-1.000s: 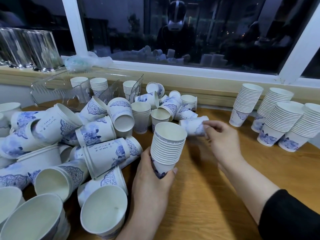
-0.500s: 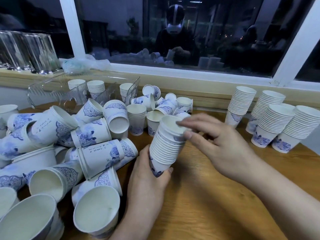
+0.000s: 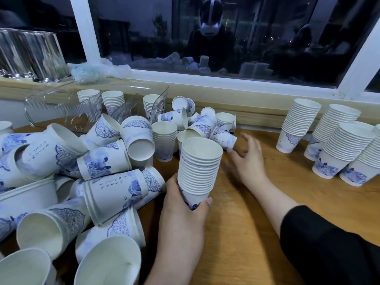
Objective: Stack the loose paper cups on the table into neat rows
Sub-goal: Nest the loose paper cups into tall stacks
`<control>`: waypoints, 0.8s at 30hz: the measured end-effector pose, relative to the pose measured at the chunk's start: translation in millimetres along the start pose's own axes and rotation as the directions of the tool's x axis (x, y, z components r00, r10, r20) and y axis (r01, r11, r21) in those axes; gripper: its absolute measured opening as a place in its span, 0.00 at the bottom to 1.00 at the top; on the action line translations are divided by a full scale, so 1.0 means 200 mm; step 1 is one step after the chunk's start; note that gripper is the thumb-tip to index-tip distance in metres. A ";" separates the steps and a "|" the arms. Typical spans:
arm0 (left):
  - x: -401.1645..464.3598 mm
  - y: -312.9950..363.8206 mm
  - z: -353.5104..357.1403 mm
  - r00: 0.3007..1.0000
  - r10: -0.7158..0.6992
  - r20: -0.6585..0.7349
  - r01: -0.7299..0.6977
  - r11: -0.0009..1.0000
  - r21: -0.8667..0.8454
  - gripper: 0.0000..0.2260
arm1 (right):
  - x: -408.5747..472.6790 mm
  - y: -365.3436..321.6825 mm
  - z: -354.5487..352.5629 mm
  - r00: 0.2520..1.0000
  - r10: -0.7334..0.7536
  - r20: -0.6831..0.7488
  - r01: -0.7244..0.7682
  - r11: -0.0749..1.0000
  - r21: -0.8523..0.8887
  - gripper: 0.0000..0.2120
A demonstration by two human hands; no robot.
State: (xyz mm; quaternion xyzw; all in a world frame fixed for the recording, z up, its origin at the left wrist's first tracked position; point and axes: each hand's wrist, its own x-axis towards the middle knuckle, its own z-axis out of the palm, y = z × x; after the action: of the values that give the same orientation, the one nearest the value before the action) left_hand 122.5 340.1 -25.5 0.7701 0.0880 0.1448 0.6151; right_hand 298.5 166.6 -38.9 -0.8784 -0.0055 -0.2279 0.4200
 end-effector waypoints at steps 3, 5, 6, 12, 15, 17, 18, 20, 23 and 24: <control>0.01 -0.01 0.03 1.000 -0.031 0.002 0.031 1.000 0.006 0.26 | 0.13 0.01 0.06 1.000 0.026 0.012 -0.025 0.996 -0.087 0.33; 0.02 -0.01 0.05 0.999 -0.038 0.009 0.037 0.999 0.031 0.25 | 0.19 0.03 0.09 0.998 0.003 0.066 0.005 0.991 -0.130 0.33; 0.02 -0.01 0.06 0.999 -0.037 0.011 0.037 0.998 0.047 0.25 | 0.21 0.03 0.11 0.996 -0.004 0.093 0.016 0.991 -0.135 0.32; 0.03 -0.01 0.07 0.999 -0.034 0.004 0.034 0.995 0.095 0.26 | 0.17 0.02 0.07 0.999 0.000 0.033 0.003 0.996 -0.086 0.24; 0.03 0.00 0.07 0.999 -0.042 -0.003 0.042 0.993 0.114 0.27 | 0.08 0.01 -0.01 0.997 0.072 -0.012 -0.071 0.997 0.024 0.21; 0.04 0.01 0.07 0.999 -0.042 0.000 0.042 0.992 0.123 0.27 | 0.02 0.02 -0.07 0.991 0.136 -0.004 -0.133 0.977 0.163 0.19; 0.04 0.01 0.07 0.999 -0.043 0.001 0.043 0.991 0.125 0.27 | 0.00 0.02 -0.09 0.986 0.164 0.010 -0.161 0.952 0.262 0.19; 0.03 0.02 0.07 0.999 -0.038 0.001 0.038 0.991 0.127 0.27 | -0.05 0.01 -0.13 0.972 0.231 0.047 -0.226 0.861 0.455 0.18; 0.03 0.02 0.06 1.000 -0.016 0.006 0.015 0.990 0.142 0.26 | -0.10 0.00 -0.18 0.959 0.272 0.083 -0.262 0.733 0.628 0.15; 0.03 0.03 0.06 1.000 -0.008 0.007 0.007 0.989 0.147 0.25 | -0.11 -0.01 -0.20 0.958 0.276 0.081 -0.260 0.710 0.654 0.16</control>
State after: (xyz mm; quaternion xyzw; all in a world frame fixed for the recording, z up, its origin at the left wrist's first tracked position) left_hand 131.2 329.7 -21.9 0.8135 0.0990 0.1323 0.5575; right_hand 262.4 141.8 -24.7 -0.6626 0.0466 -0.1579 0.7306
